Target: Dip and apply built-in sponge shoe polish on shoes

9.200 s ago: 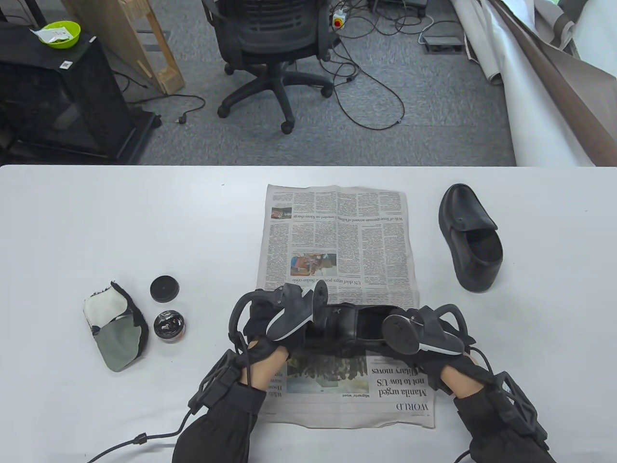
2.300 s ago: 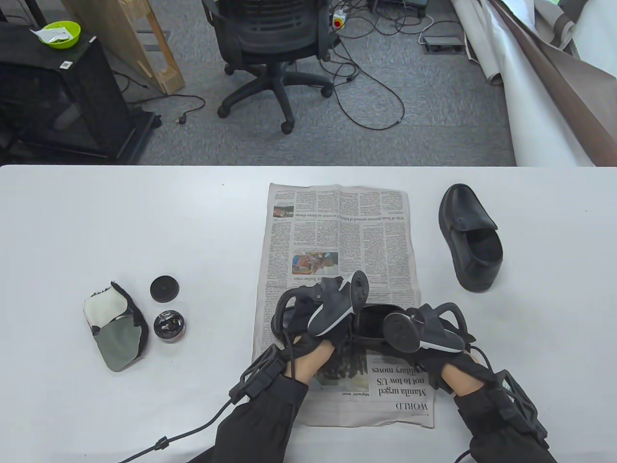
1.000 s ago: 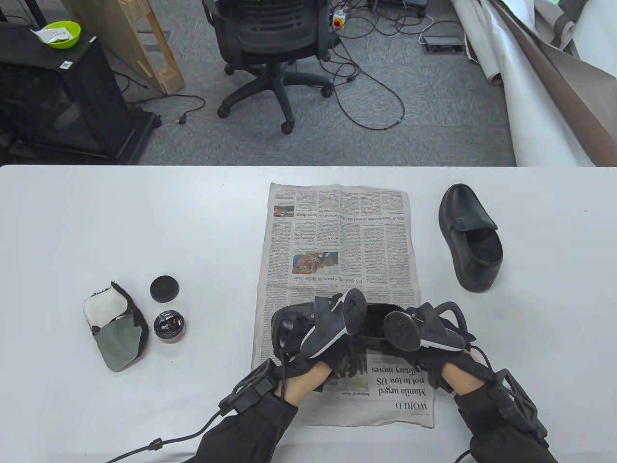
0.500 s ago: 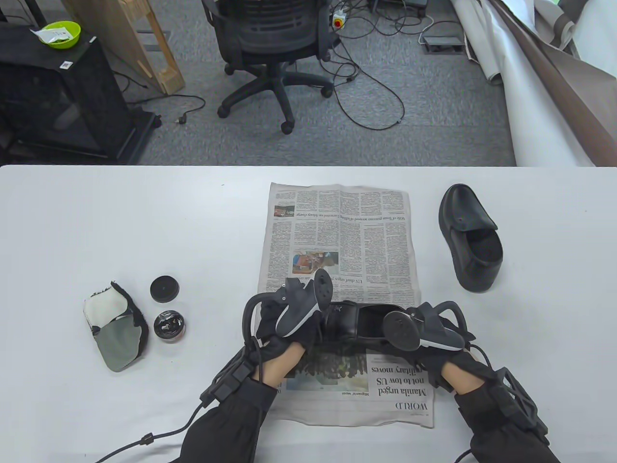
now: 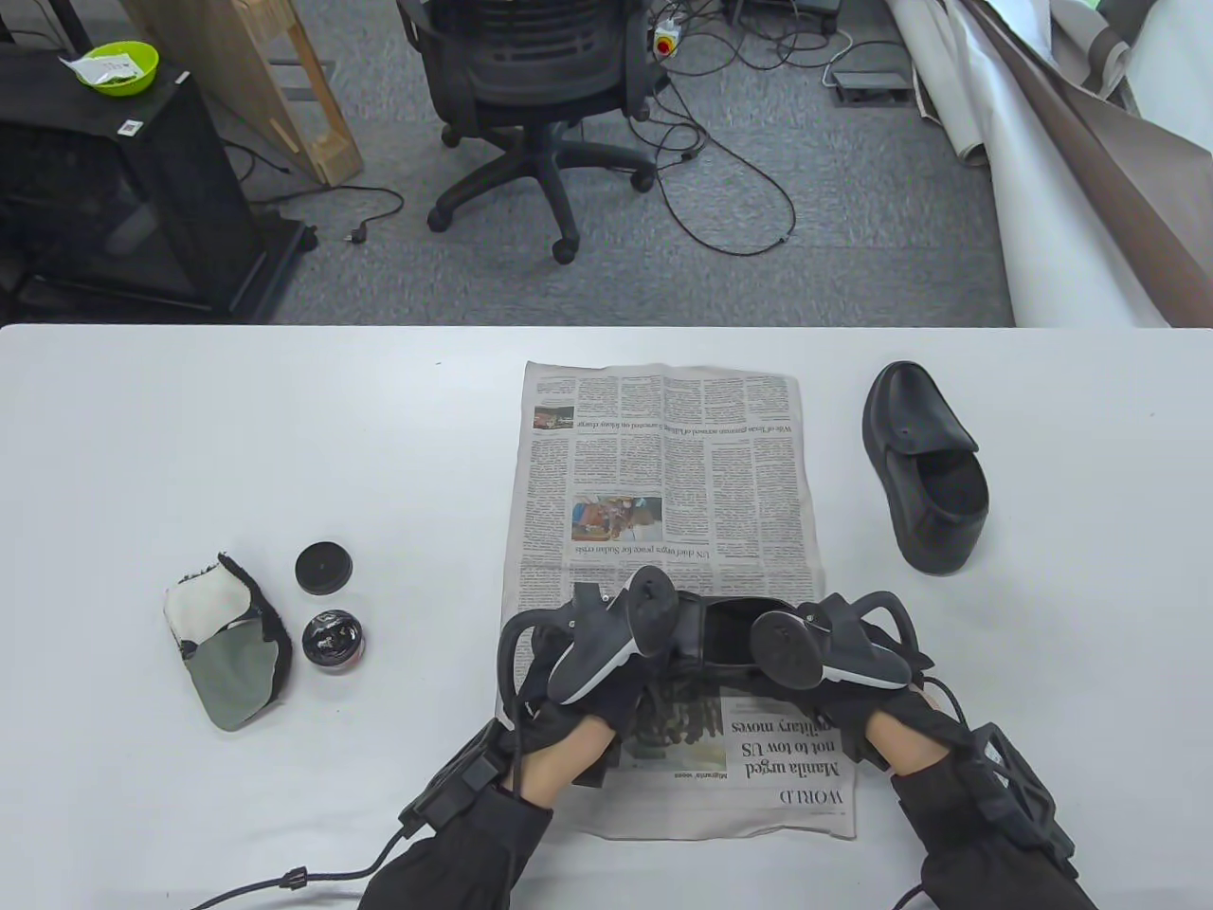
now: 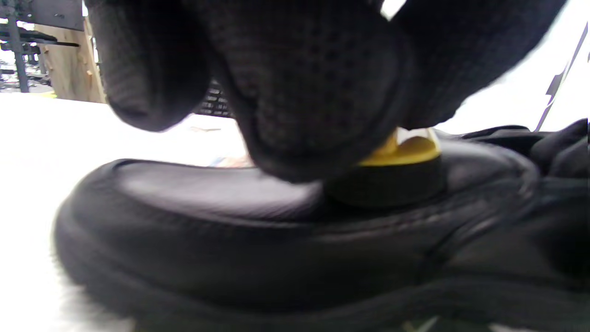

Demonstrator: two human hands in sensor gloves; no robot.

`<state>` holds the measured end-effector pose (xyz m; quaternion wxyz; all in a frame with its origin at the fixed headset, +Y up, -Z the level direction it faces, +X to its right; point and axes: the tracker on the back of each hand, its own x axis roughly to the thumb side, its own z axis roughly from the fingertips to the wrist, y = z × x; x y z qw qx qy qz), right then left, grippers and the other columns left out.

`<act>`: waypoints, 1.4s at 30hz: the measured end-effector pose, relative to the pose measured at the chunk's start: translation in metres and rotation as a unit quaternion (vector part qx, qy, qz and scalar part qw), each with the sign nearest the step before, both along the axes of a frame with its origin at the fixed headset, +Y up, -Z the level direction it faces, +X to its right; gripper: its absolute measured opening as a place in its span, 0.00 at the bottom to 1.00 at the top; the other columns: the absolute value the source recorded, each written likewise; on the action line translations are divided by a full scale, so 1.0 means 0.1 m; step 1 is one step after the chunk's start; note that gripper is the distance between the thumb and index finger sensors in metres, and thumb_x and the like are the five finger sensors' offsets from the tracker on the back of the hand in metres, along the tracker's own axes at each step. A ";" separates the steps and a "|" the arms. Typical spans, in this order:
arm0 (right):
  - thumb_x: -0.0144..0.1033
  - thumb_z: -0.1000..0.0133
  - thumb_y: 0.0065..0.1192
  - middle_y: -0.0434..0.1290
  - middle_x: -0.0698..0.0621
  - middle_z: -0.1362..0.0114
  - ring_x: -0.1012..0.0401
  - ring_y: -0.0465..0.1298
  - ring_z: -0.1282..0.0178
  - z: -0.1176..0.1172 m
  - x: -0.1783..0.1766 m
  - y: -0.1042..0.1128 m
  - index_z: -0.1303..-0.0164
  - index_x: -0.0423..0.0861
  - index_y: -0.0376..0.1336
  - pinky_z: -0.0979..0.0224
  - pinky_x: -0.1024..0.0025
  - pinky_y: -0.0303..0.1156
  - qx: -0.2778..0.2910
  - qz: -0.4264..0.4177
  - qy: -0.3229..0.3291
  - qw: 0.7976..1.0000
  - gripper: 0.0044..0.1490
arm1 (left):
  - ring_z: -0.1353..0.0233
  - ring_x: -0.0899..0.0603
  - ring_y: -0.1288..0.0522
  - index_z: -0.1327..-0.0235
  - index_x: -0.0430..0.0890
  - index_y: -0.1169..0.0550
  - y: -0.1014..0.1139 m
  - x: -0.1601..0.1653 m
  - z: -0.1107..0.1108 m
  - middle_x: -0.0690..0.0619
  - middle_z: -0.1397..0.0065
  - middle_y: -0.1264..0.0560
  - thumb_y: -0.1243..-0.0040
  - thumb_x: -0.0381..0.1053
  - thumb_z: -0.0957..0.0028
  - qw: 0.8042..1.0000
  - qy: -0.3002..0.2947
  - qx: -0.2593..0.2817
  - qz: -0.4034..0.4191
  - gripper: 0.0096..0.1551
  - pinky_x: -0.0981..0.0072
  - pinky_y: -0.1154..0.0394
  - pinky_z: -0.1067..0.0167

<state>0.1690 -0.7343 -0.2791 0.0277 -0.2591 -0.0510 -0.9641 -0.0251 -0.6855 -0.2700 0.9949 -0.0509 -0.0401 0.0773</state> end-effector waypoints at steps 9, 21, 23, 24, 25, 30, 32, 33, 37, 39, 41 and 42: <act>0.56 0.61 0.70 0.78 0.57 0.52 0.57 0.80 0.63 0.00 0.00 0.00 0.58 0.58 0.75 0.37 0.52 0.77 0.004 0.001 0.000 1.000 0.23 | 0.74 0.60 0.13 0.54 0.45 0.15 -0.13 0.10 -0.21 0.51 0.63 0.10 0.25 0.63 0.57 0.997 0.019 0.016 -0.068 0.28 0.58 0.14 0.53; 0.56 0.60 0.70 0.78 0.57 0.52 0.57 0.80 0.63 0.00 0.00 0.00 0.58 0.58 0.75 0.37 0.52 0.77 0.003 0.002 -0.004 1.000 0.23 | 0.71 0.59 0.12 0.52 0.45 0.16 0.15 -0.82 -0.21 0.50 0.60 0.10 0.25 0.62 0.56 0.985 0.113 0.038 -0.124 0.27 0.57 0.15 0.51; 0.56 0.61 0.70 0.78 0.57 0.52 0.57 0.80 0.63 0.00 0.00 0.00 0.58 0.58 0.75 0.37 0.52 0.77 0.006 0.004 -0.005 1.000 0.24 | 0.70 0.58 0.12 0.51 0.45 0.16 0.27 -1.20 -0.24 0.49 0.59 0.10 0.25 0.61 0.55 0.980 0.162 0.042 -0.106 0.27 0.56 0.15 0.51; 0.56 0.61 0.70 0.78 0.57 0.52 0.57 0.80 0.63 0.00 0.00 0.00 0.58 0.58 0.75 0.37 0.52 0.77 0.006 0.004 -0.005 1.000 0.24 | 0.69 0.58 0.11 0.50 0.46 0.16 0.31 -1.41 -0.27 0.49 0.58 0.10 0.25 0.61 0.55 0.975 0.191 0.040 -0.106 0.27 0.56 0.15 0.50; 0.56 0.61 0.70 0.78 0.57 0.52 0.57 0.80 0.63 0.00 0.00 0.00 0.58 0.58 0.75 0.37 0.52 0.77 0.006 0.004 -0.005 1.000 0.24 | 0.69 0.57 0.11 0.50 0.46 0.16 0.34 -1.60 -0.29 0.49 0.57 0.11 0.25 0.60 0.55 0.968 0.218 0.043 -0.115 0.26 0.56 0.15 0.49; 0.56 0.60 0.70 0.78 0.57 0.52 0.57 0.80 0.63 0.00 0.00 0.00 0.58 0.58 0.75 0.37 0.52 0.77 0.004 0.003 -0.005 1.000 0.23 | 0.63 0.56 0.11 0.46 0.50 0.17 0.29 -2.26 -0.40 0.50 0.52 0.12 0.27 0.60 0.53 0.938 0.296 0.030 -0.178 0.26 0.55 0.17 0.44; 0.57 0.61 0.70 0.78 0.57 0.52 0.57 0.80 0.62 0.00 0.00 0.00 0.58 0.58 0.75 0.37 0.52 0.77 0.003 0.003 -0.004 1.000 0.24 | 0.61 0.56 0.11 0.45 0.53 0.17 0.20 -2.50 -0.50 0.51 0.50 0.12 0.27 0.61 0.54 0.931 0.309 0.017 -0.194 0.26 0.55 0.18 0.42; 0.57 0.60 0.70 0.78 0.57 0.52 0.57 0.80 0.63 0.00 0.00 0.00 0.58 0.58 0.75 0.37 0.52 0.77 0.003 0.003 -0.004 1.000 0.24 | 0.60 0.56 0.11 0.45 0.54 0.17 0.16 -2.56 -0.53 0.52 0.49 0.12 0.27 0.61 0.54 0.928 0.318 0.005 -0.193 0.26 0.55 0.18 0.42; 0.57 0.60 0.70 0.78 0.57 0.52 0.57 0.80 0.63 0.00 0.00 0.00 0.58 0.58 0.75 0.37 0.52 0.77 0.003 0.003 -0.002 1.000 0.24 | 0.57 0.56 0.11 0.45 0.57 0.16 0.03 -2.70 -0.66 0.54 0.46 0.13 0.27 0.61 0.56 0.927 0.319 -0.034 -0.195 0.25 0.54 0.20 0.38; 0.57 0.60 0.70 0.78 0.57 0.52 0.57 0.80 0.63 0.00 0.00 0.00 0.58 0.58 0.75 0.37 0.52 0.77 0.003 0.003 -0.002 1.000 0.24 | 0.55 0.56 0.11 0.45 0.59 0.16 -0.03 -2.76 -0.71 0.55 0.46 0.13 0.27 0.61 0.57 0.925 0.319 -0.047 -0.204 0.25 0.54 0.20 0.37; 0.57 0.61 0.70 0.78 0.57 0.51 0.57 0.80 0.63 0.00 0.00 0.00 0.58 0.58 0.75 0.37 0.52 0.77 0.003 0.004 -0.002 1.000 0.24 | 0.54 0.56 0.11 0.44 0.58 0.16 -0.07 -2.80 -0.75 0.54 0.45 0.13 0.27 0.60 0.57 0.921 0.324 -0.068 -0.205 0.25 0.53 0.21 0.36; 0.56 0.60 0.70 0.78 0.57 0.51 0.57 0.80 0.62 0.00 0.00 0.00 0.58 0.58 0.75 0.37 0.52 0.76 0.003 0.004 -0.002 1.000 0.24 | 0.54 0.56 0.11 0.44 0.59 0.17 -0.10 -2.82 -0.76 0.55 0.44 0.13 0.27 0.60 0.57 0.922 0.322 -0.072 -0.203 0.25 0.53 0.21 0.36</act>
